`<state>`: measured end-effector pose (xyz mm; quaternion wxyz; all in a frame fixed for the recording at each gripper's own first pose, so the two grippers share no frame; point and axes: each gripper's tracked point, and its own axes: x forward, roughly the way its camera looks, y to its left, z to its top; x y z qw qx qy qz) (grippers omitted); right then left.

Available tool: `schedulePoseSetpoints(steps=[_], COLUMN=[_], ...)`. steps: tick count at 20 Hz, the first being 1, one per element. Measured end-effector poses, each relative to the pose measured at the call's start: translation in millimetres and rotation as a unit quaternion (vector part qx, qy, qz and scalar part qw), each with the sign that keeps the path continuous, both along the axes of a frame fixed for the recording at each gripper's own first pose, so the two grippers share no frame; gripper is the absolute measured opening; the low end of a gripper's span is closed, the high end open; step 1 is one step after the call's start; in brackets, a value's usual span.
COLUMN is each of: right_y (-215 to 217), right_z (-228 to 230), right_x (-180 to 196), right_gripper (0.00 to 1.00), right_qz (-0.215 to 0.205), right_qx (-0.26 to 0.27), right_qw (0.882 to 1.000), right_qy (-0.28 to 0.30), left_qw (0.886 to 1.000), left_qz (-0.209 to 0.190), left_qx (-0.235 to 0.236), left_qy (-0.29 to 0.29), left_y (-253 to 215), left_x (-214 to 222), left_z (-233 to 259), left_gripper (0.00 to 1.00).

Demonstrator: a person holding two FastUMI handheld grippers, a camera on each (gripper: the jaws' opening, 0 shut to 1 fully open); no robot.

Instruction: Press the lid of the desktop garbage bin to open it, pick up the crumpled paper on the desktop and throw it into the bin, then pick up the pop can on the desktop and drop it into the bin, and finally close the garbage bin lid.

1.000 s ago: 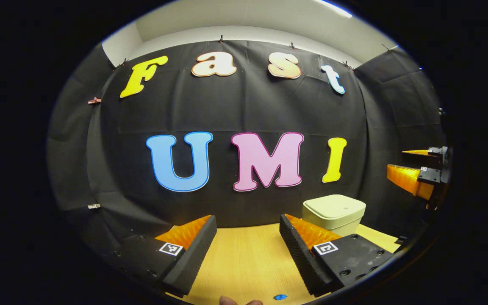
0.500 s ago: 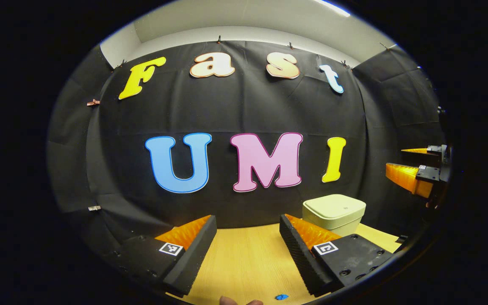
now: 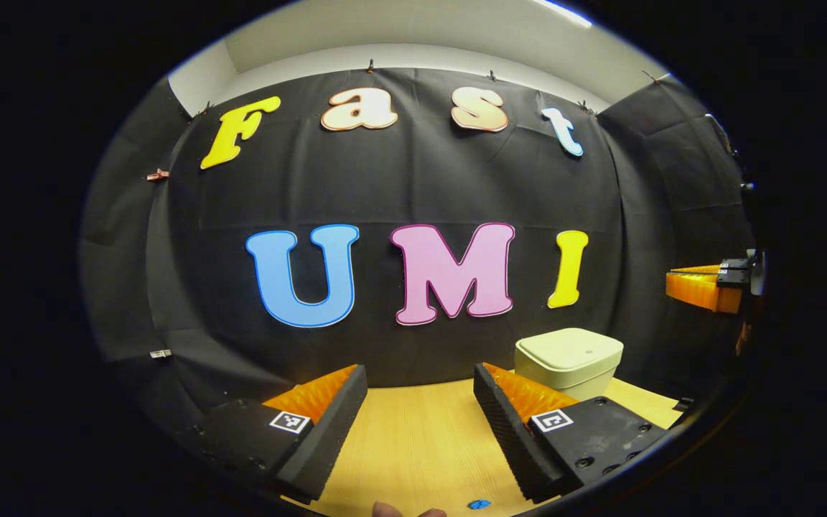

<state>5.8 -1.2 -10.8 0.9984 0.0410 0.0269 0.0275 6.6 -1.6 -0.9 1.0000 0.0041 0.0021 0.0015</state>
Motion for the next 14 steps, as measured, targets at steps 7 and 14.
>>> schedulePoseSetpoints(steps=[7,14], right_y=[-32.5,-36.2], right_z=[-41.8,-98.9], right_x=[62.0,118.4], right_gripper=[0.05,0.05], right_qz=[0.009,0.019], right_qx=[-0.003,0.022], right_qw=[0.999,0.996], right_qy=[0.046,0.088], left_qw=[1.000,1.000], left_qz=[0.000,0.019], left_qx=[0.004,-0.001], left_qy=[0.010,0.021], left_y=[-7.5,-8.0], left_x=[6.2,12.0], left_z=[-4.8,-13.9], left_gripper=[0.96,0.96])
